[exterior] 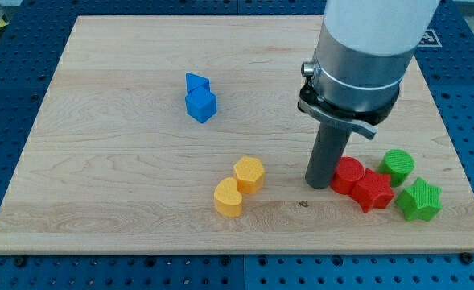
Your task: Move the yellow heart to the left side of the yellow hexagon
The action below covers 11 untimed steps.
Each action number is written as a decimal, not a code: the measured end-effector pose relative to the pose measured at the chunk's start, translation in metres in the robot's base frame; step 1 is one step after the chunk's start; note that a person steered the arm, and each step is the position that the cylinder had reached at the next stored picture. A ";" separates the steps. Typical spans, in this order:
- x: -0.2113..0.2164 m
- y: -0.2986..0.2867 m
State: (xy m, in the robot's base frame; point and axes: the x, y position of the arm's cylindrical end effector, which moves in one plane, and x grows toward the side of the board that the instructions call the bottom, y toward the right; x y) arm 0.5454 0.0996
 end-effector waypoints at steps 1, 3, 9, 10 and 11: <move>0.031 -0.009; 0.053 -0.032; 0.026 -0.116; 0.044 -0.118; 0.049 -0.151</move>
